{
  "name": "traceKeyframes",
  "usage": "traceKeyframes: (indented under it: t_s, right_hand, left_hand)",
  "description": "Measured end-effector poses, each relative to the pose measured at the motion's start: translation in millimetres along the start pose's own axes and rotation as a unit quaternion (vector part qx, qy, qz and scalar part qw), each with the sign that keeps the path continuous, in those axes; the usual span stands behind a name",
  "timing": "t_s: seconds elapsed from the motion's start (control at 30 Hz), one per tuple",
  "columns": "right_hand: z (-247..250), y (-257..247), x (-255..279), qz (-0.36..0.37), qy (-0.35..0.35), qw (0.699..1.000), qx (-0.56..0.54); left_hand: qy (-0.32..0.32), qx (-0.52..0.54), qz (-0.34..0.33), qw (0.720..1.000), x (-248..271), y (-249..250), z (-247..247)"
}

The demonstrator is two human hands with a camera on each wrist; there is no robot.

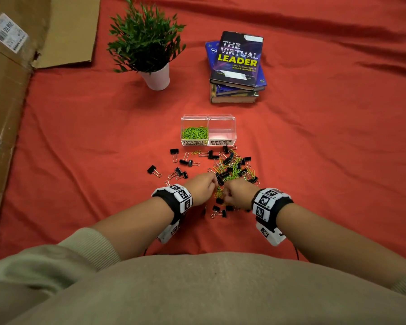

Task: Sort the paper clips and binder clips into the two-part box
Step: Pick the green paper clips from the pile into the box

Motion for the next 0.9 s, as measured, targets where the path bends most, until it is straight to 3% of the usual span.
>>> traceKeyframes:
  t_s: [0.2,0.5,0.7,0.9]
  right_hand:
    - [40,10,5,-0.024,0.049,0.990,-0.129]
    - [97,-4,-5,-0.018,0.074,0.947,-0.313]
    - [137,-55,-47,0.017,0.135,0.957,-0.255]
    - [145,-100,-100,0.026,0.144,0.983,-0.111]
  left_hand:
    - [0.015,-0.158,-0.089,0.983,-3,16,-9]
    - [0.010,-0.226,-0.078,0.971,-7,5,-13]
    - [0.007,-0.214,-0.035,0.976,-2,-11,-11]
    - [0.034,-0.062,0.002,0.997,5,-44,11]
Point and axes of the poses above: each hand's wrist, its own x-axis away from the middle knuckle, its own z-axis out of the back of the hand, y = z × x, the point moved 10 cm from there along -x, towards the middle knuckle, and after that the axes turned 9 degrees about -x, right-handed, at the moved point
